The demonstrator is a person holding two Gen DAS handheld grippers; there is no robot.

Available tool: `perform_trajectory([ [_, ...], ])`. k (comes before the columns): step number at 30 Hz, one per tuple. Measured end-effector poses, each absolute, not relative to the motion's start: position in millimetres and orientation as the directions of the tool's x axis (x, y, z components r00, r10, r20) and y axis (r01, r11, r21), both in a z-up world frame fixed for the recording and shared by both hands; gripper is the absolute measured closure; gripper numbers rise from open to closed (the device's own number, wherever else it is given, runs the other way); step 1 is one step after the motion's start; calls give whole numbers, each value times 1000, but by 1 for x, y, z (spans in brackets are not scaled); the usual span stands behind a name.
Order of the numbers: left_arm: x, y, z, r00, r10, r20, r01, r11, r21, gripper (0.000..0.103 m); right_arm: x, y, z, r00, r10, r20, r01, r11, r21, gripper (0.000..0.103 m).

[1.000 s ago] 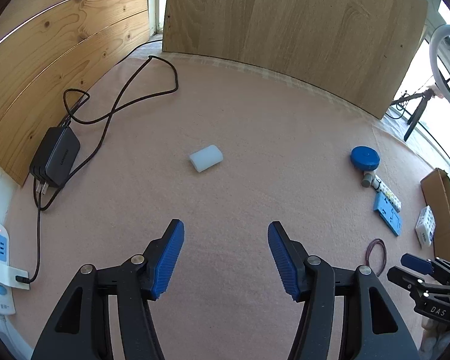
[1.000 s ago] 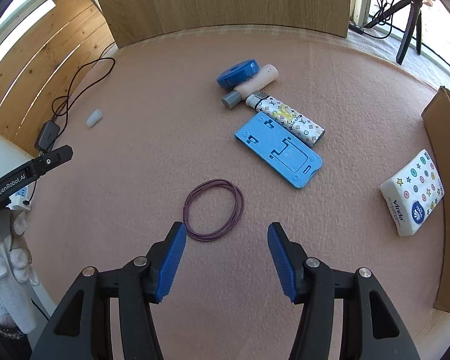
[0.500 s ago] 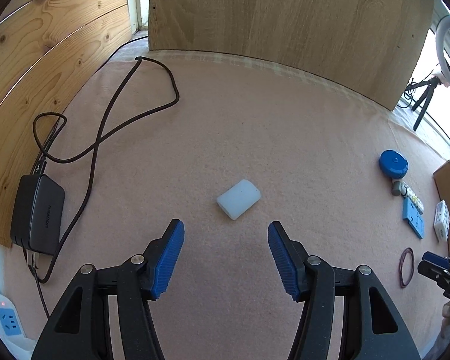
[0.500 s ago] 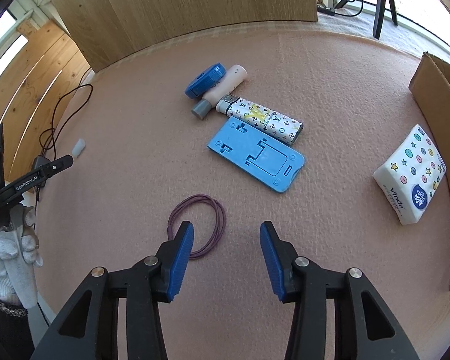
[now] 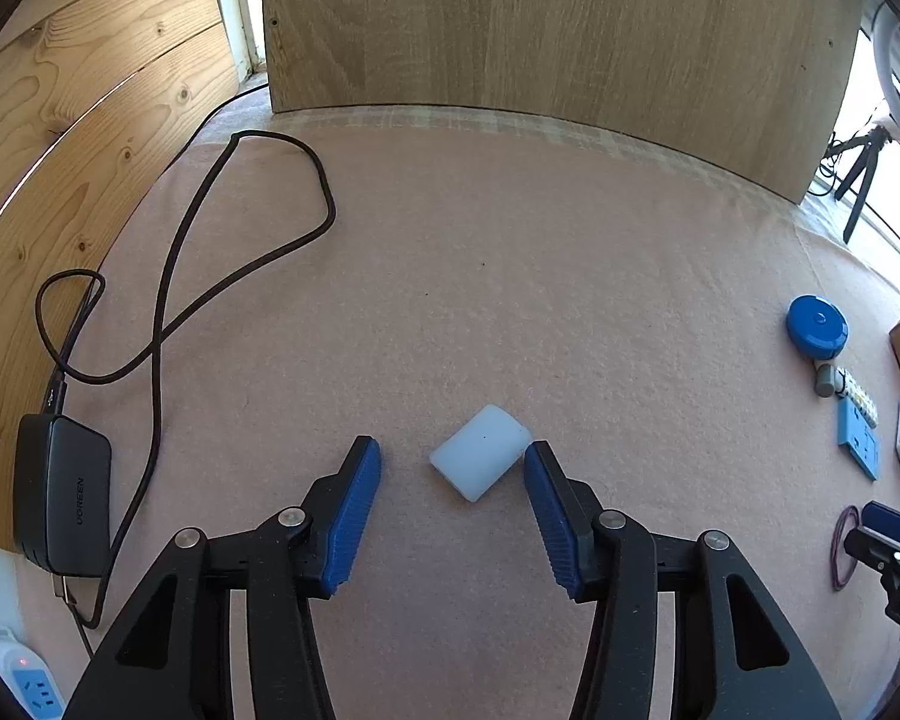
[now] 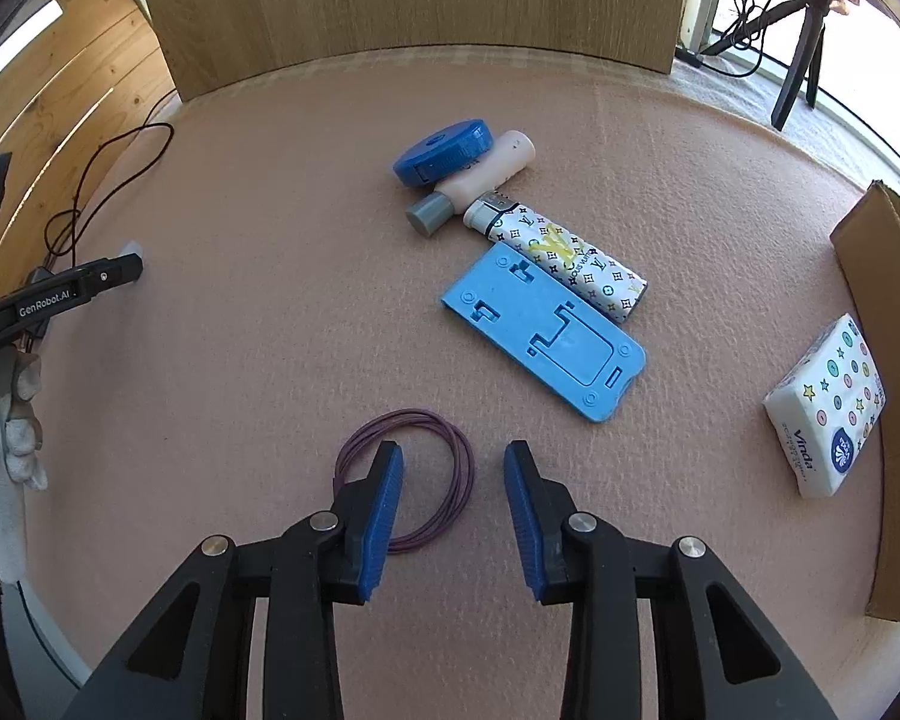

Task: Organize objects
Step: 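Close the left tool on the white eraser while the right tool grasps the rubber band, then carry the eraser in the left tool and rubber band in the right tool over the box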

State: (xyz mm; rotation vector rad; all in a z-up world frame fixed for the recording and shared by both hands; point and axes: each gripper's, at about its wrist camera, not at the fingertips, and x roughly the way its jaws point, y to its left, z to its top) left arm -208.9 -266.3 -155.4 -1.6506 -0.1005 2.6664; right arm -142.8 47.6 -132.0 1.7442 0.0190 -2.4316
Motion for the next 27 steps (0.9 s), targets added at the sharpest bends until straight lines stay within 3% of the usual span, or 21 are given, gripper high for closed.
perform_trajectory([
  [6,-204,-262,-154,-452,40,-891,7,-999,-48,70,-136,38,-133,-336,-72,-939,180,-984,11,88],
  [11,-198,-257,-154,-456,44,-889,14,-998,-56,80,-132,35,-133,-341,-77,-937,199,-980,9,100],
  [17,-183,-259,-152,-452,86,-888,58,-990,-126,94,-130,45,-131,-331,-130,-935,174,-982,75,100],
  [27,-139,-229,-147,-454,142,-880,48,-982,-184,96,-106,80,-101,-376,-212,-902,126,-976,177,100],
])
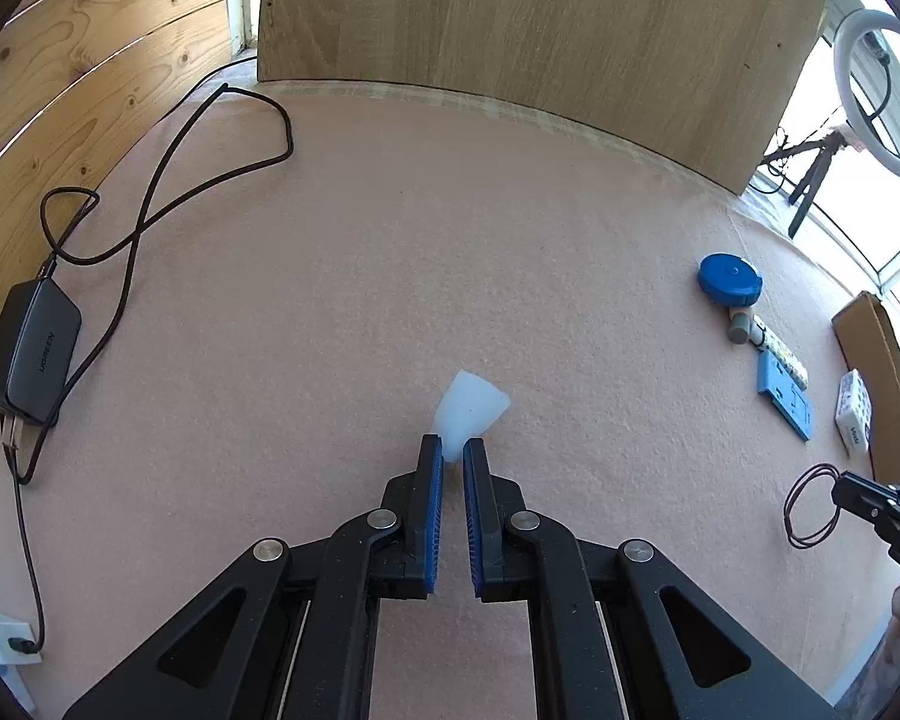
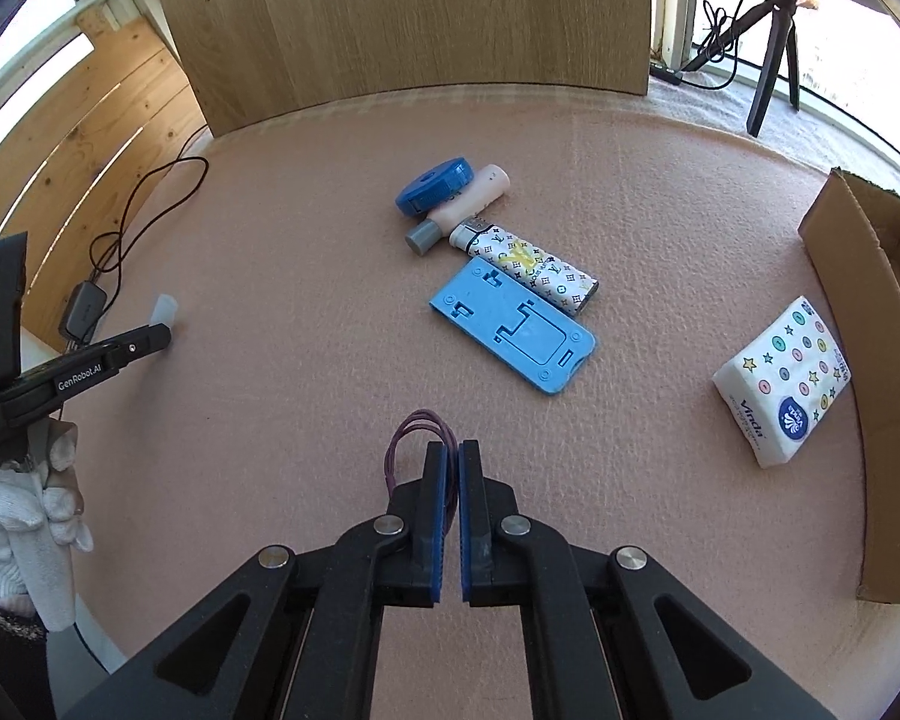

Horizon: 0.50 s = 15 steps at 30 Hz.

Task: Organize objects
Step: 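Carry the eraser in the left tool and rubber band in the right tool over the box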

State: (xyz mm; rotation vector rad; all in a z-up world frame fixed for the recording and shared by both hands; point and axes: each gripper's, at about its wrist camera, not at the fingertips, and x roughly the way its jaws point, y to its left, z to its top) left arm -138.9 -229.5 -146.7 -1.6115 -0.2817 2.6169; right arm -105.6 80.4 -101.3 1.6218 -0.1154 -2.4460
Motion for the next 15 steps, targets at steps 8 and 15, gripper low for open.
perform_trajectory([
  [8,-118,-173,-123,-472,195,-860,-14,-977,-214,96,-88,120,-67,-440,-244,-864,114,-970,216,100],
  [15,-122,-94,-94,-492,258,-832,-111,-966,-234,96,-73,176,-32,-515,-221,-828,76,-974,213,100],
])
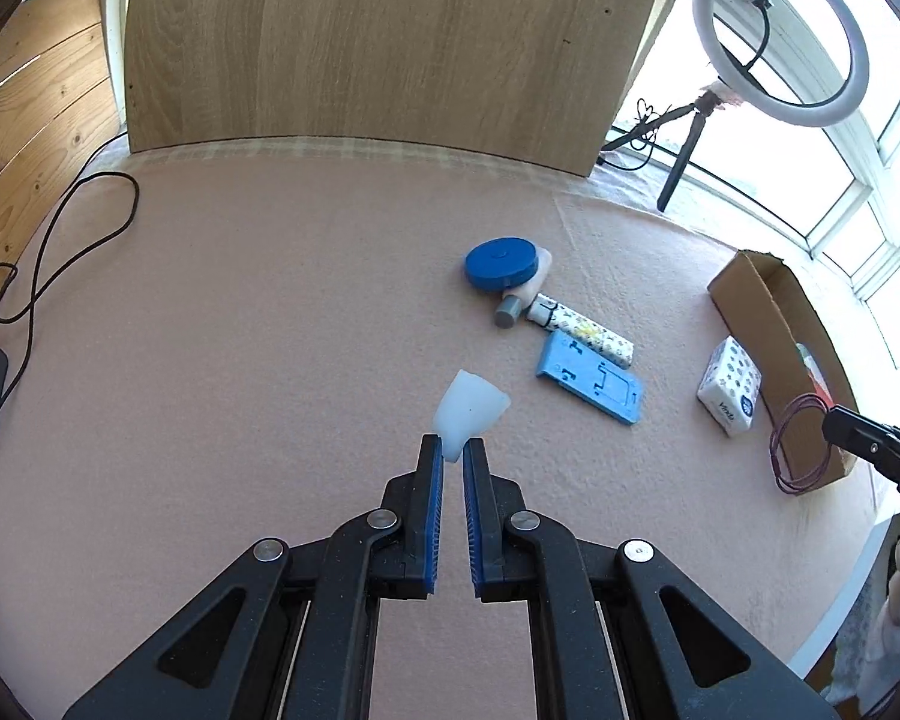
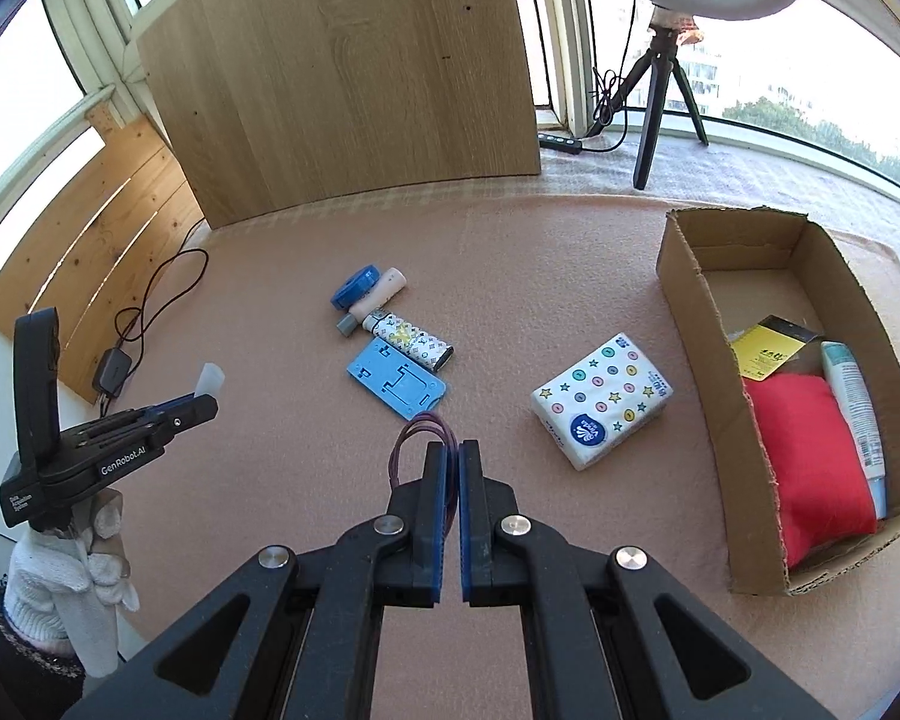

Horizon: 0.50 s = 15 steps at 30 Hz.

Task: Organize objects
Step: 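Carry the eraser in the left tool and rubber band in the right tool over the box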

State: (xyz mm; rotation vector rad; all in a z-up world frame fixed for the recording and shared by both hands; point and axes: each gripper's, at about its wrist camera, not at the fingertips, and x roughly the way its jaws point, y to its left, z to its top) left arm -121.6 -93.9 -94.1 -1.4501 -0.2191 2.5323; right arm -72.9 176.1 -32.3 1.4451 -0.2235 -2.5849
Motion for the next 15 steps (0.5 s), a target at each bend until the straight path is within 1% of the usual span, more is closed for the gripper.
perform_trajectory([
  [7,-134,-2,-70,-493,330,-805,-221,-942,-251,96,-57,250,-17,-569,-160,-807,-24,-977,211,100],
  [15,-143,102,-54,-462,402,-791,-342,-903,-259,96,-44,329,-17,-592,-83,-802,-139,-969,203,100],
])
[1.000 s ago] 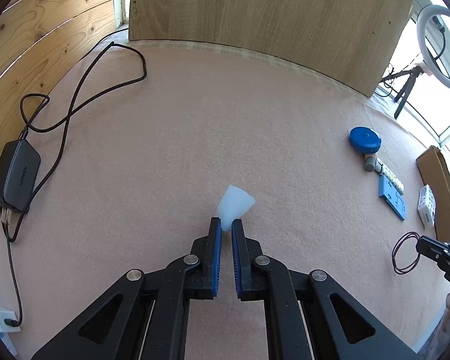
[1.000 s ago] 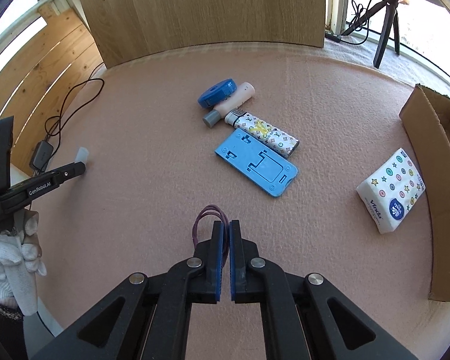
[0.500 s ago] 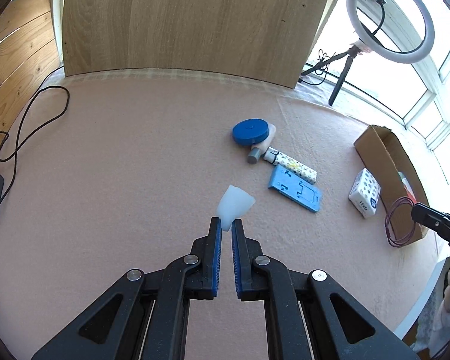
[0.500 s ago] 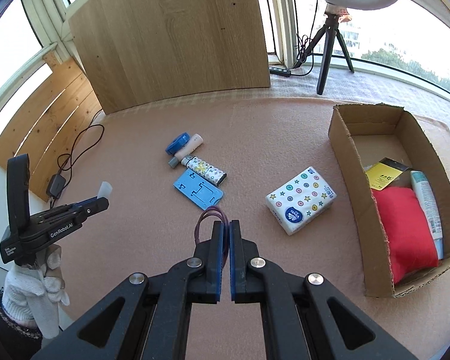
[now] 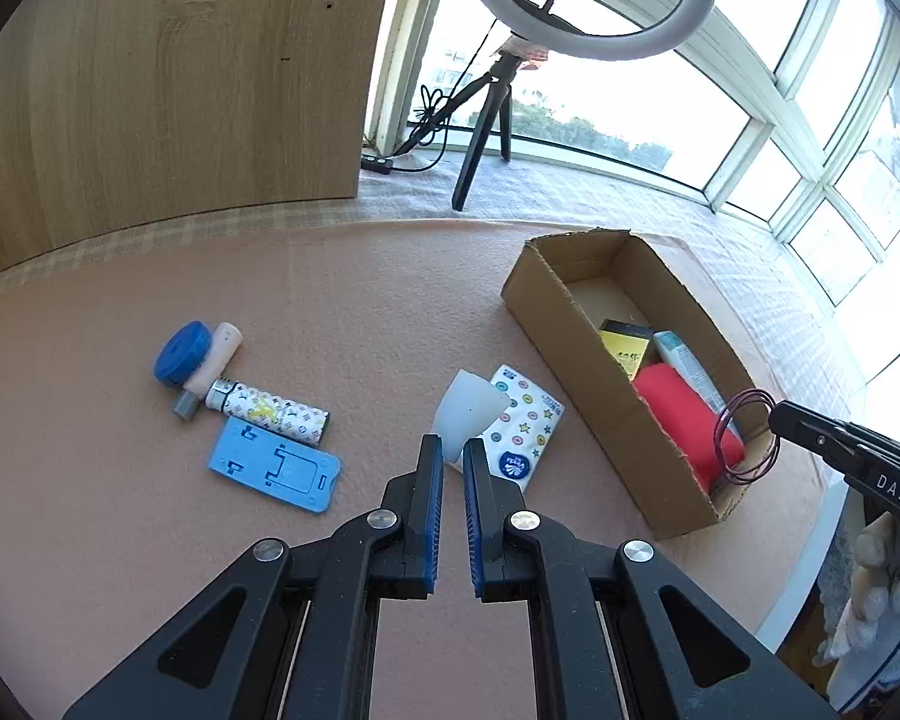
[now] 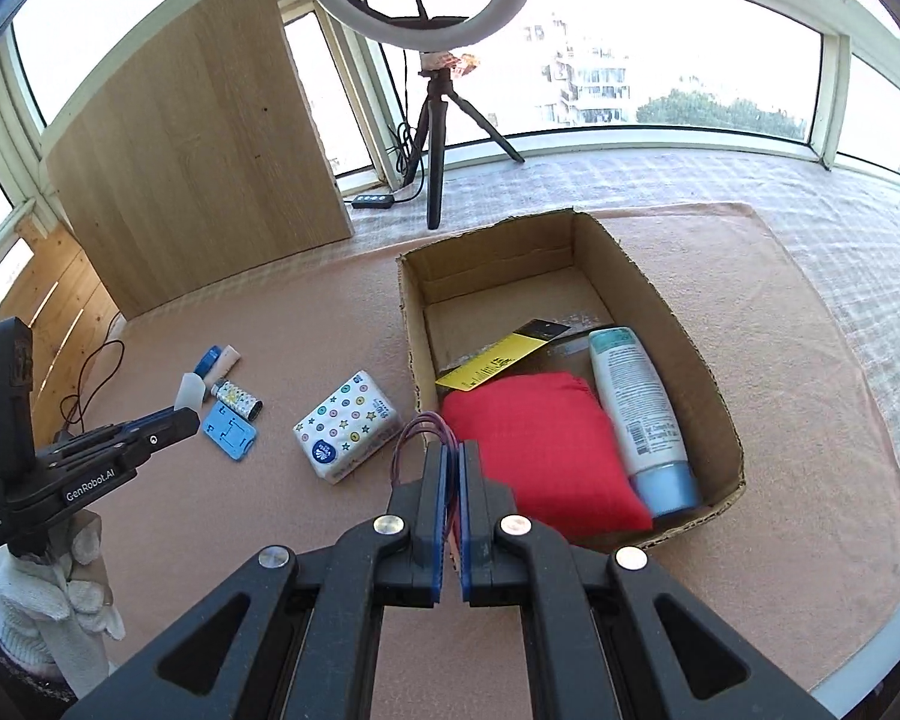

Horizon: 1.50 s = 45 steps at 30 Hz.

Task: Organize objects
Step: 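Carry the eraser in the left tool and rubber band in the right tool over the box, then open the left tool to drop the eraser while the right tool drops the rubber band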

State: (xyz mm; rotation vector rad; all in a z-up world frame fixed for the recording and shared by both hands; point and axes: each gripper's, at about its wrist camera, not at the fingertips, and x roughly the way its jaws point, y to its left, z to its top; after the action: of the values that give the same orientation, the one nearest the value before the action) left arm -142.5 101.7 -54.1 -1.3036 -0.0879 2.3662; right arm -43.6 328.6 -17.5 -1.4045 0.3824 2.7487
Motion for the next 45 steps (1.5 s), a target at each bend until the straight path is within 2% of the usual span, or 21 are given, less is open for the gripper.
perform_trajectory([
  [10,-151,224,-49,-403,448,-798,-469,-850,-240,96,-38,393,-32,-598,-48,-800,-215,-952,218,100],
  [15,-156,264,-55,-391,428,-815,-489,-847,-210,96,-41,409,-37,-595,-56,-802,-216,-950,227,100],
  [32,-171,308,-63,-415,365,-834,-469,-871,-148,95,-55,427,-50,-578,-91,-811,-186,-953,239,100],
  [36,-173,308,-62,-418,368,-831,-463,-873,-154,86,-57,428,-52,-573,-99,-813,-185,-951,246,99],
  [37,-173,308,-62,-413,371,-831,-464,-872,-159,81,-57,428,-52,-573,-97,-814,-187,-951,245,98],
  [38,-173,307,-62,-411,373,-832,-463,-871,-162,73,-57,428,-53,-568,-99,-817,-187,-951,246,91],
  [39,-173,307,-61,-417,371,-830,-462,-873,-157,71,-58,428,-53,-565,-103,-818,-187,-951,248,78],
  [41,-173,306,-61,-424,364,-829,-459,-876,-149,71,-57,427,-52,-569,-96,-817,-192,-950,245,62],
  [45,-174,301,-60,-425,362,-830,-455,-878,-151,70,-55,427,-51,-576,-102,-811,-201,-944,262,62],
])
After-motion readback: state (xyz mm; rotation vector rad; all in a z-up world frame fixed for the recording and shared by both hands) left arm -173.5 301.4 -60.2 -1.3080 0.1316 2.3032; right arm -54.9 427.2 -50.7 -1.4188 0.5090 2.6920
